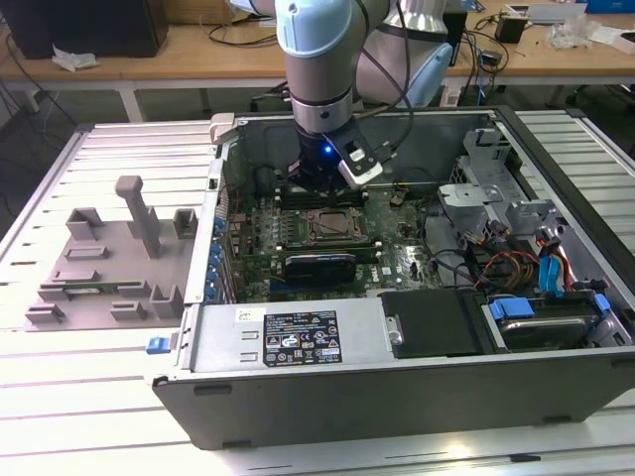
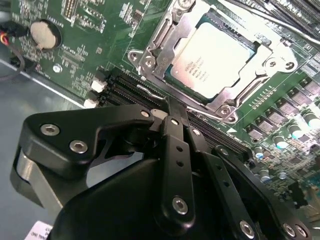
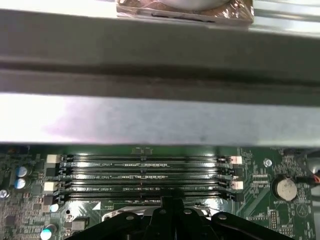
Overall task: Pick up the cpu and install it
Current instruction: 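Install the first cpu locking lever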
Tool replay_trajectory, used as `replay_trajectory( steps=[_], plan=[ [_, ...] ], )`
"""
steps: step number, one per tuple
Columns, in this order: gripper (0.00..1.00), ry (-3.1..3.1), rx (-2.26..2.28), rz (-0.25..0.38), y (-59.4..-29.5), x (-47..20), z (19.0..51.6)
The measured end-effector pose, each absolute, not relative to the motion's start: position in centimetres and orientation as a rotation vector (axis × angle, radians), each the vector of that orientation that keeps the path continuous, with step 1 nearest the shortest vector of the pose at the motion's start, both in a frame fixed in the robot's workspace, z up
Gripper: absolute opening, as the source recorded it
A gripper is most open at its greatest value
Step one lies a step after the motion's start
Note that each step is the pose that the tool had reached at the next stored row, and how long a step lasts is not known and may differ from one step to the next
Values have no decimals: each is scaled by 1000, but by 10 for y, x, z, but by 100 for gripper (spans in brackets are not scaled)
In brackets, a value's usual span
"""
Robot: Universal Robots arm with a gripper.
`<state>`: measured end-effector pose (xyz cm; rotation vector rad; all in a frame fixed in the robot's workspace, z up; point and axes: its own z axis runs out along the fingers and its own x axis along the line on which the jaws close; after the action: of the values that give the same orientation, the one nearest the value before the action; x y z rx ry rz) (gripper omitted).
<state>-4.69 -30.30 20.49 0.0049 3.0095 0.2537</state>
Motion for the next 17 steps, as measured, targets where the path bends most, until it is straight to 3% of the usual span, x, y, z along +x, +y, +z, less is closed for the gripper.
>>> replay_trajectory(
  steps=[17],
  plan=[
    [11, 2992, 213, 239, -298, -47, 201]
  ],
)
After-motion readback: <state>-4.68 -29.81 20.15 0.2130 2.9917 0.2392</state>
